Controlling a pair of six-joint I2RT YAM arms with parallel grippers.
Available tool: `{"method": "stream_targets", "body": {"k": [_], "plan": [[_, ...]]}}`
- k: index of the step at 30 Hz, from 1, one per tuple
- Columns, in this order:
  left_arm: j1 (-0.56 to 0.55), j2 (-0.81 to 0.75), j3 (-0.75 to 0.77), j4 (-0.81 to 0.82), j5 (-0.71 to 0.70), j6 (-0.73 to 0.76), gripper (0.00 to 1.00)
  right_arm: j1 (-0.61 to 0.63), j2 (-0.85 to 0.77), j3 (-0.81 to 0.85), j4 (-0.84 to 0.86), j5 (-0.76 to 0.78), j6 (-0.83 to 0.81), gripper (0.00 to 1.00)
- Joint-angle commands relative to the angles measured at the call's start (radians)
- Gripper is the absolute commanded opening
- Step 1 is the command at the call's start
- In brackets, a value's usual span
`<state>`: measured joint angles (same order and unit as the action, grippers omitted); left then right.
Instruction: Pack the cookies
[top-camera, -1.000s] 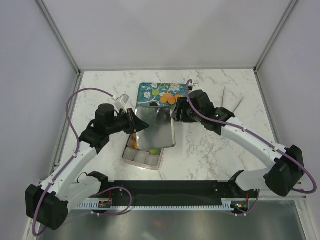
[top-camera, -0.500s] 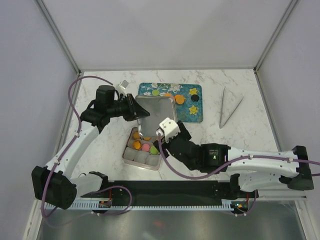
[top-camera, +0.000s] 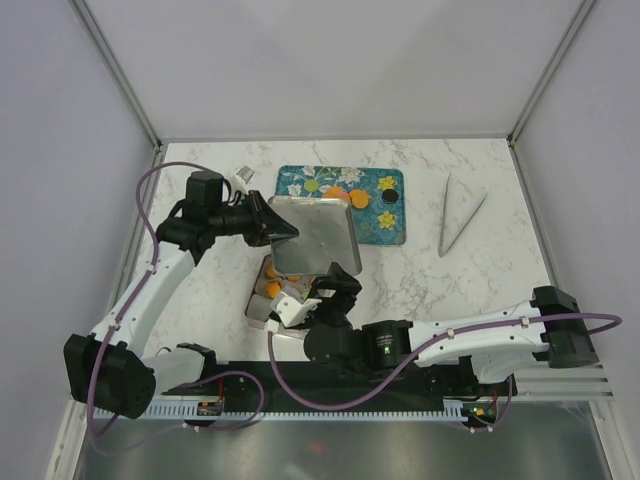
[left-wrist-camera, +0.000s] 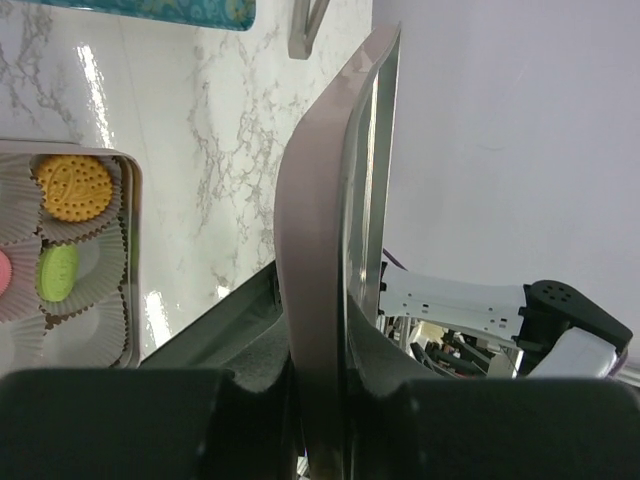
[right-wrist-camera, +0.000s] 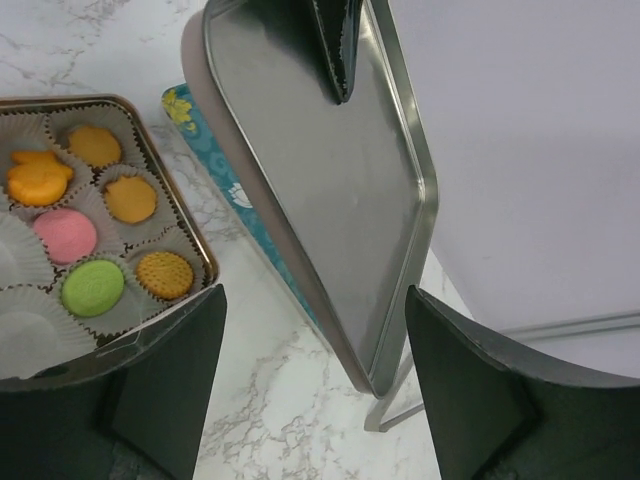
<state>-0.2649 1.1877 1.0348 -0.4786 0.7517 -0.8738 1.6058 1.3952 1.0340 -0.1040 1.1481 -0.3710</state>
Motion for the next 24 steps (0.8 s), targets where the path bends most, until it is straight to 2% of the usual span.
{"method": "stream_targets", "body": {"k": [1, 2, 7, 9, 15, 17, 18, 24], "plan": [[0.006, -0.059, -0.004, 0.014, 0.087, -0.057, 0.02, 0.003, 0.019, -0.024, 0.225, 0.087, -0.209, 0.80], [0.006, -0.066, -0.015, 0.012, 0.086, -0.060, 0.02, 0.003, 0.027, -0.029, 0.256, 0.099, -0.280, 0.79], [0.006, -0.103, -0.039, 0.012, 0.101, -0.071, 0.02, 0.003, 0.067, -0.049, 0.357, 0.110, -0.385, 0.76], [0.006, -0.111, -0.042, 0.012, 0.103, -0.074, 0.02, 0.003, 0.074, -0.061, 0.455, 0.124, -0.484, 0.74], [0.006, -0.122, -0.045, 0.012, 0.107, -0.077, 0.06, 0.006, 0.110, -0.063, 0.593, 0.125, -0.630, 0.58], [0.007, -0.126, -0.044, 0.014, 0.106, -0.074, 0.09, 0.006, 0.122, -0.068, 0.619, 0.128, -0.655, 0.47], [0.006, -0.129, -0.044, 0.014, 0.104, -0.073, 0.11, 0.006, 0.123, -0.069, 0.636, 0.127, -0.663, 0.38], [0.010, -0.132, -0.038, 0.014, 0.077, -0.054, 0.36, 0.005, 0.100, -0.066, 0.667, 0.131, -0.683, 0.10]]}}
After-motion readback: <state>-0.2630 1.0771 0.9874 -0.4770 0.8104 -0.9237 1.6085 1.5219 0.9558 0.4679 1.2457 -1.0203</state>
